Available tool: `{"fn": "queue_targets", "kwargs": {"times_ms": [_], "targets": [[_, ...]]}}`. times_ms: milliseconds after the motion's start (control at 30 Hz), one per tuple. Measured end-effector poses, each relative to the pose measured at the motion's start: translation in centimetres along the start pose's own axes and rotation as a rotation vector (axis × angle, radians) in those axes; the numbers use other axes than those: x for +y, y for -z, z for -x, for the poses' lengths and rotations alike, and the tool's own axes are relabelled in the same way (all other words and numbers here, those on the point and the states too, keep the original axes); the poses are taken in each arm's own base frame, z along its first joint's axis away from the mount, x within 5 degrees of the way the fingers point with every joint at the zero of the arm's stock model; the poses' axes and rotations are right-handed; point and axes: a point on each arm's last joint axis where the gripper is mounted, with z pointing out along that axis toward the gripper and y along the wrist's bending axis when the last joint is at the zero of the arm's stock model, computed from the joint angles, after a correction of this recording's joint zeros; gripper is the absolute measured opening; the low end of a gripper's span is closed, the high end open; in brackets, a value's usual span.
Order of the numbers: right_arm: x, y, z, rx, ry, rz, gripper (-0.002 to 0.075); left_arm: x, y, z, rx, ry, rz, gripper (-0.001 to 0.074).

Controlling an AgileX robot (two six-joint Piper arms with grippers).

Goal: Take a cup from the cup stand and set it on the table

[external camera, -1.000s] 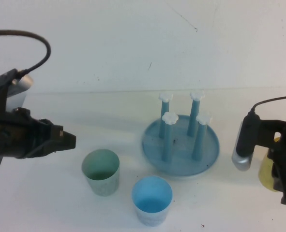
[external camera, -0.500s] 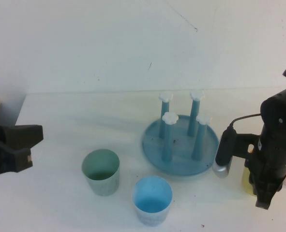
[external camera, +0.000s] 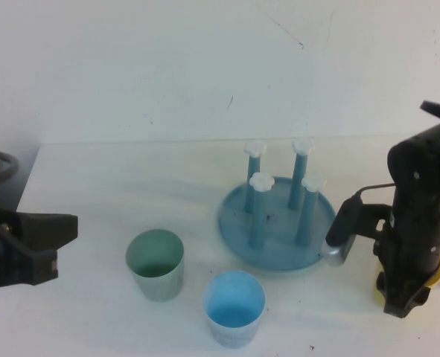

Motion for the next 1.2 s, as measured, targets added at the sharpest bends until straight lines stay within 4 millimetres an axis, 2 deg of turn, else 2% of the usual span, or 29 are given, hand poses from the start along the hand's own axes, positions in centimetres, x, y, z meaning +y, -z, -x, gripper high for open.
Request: {"fn": "queue_targets", "kwargs": {"times_ms": [67, 133, 367, 467, 600, 700, 833, 933, 1000, 1200], "targets": [[-0.1, 0.9, 0.2, 0.008, -0.033, 0.013, 0.0369, 0.0, 0.0, 0.0, 0.002, -0.004, 0.002, -0.0001], [-0.3, 1.9, 0.3, 0.026, -0.054, 0.026, 0.0404, 0.0, 0.0, 0.0, 0.004, -0.004, 0.001, -0.0001], [0.2, 4.8, 0.3, -0.031, -0.099, 0.052, 0.0427, 0.1, 0.0, -0.5, 0.057, -0.034, 0.008, -0.0001], [1.5, 7.1, -0.7, -0.12, -0.107, 0.076, 0.04, 0.2, 0.0, -1.2, 0.127, -0.034, 0.023, -0.0001], [3.7, 11.7, -3.2, -0.293, -0.089, 0.036, 0.0321, 0.7, 0.4, -2.4, 0.159, -0.013, 0.091, -0.0001], [5.3, 14.8, -5.5, -0.441, -0.081, -0.048, 0.0264, 0.8, 1.0, -3.8, 0.118, -0.003, 0.151, -0.0001], [7.5, 17.1, -8.7, -0.595, -0.076, -0.152, 0.0209, 0.5, 2.4, -5.9, -0.015, -0.02, 0.211, -0.0001], [9.2, 18.0, -11.0, -0.722, -0.081, -0.216, 0.0186, 0.4, 3.1, -7.3, -0.114, -0.035, 0.247, -0.0001], [10.4, 17.8, -12.2, -0.814, -0.081, -0.247, 0.0176, 0.3, 3.5, -8.0, -0.163, -0.044, 0.262, -0.0001], [13.0, 15.6, -14.4, -1.076, -0.042, -0.302, 0.0169, 0.4, 3.6, -9.7, -0.199, -0.046, 0.274, -0.0002]]}}
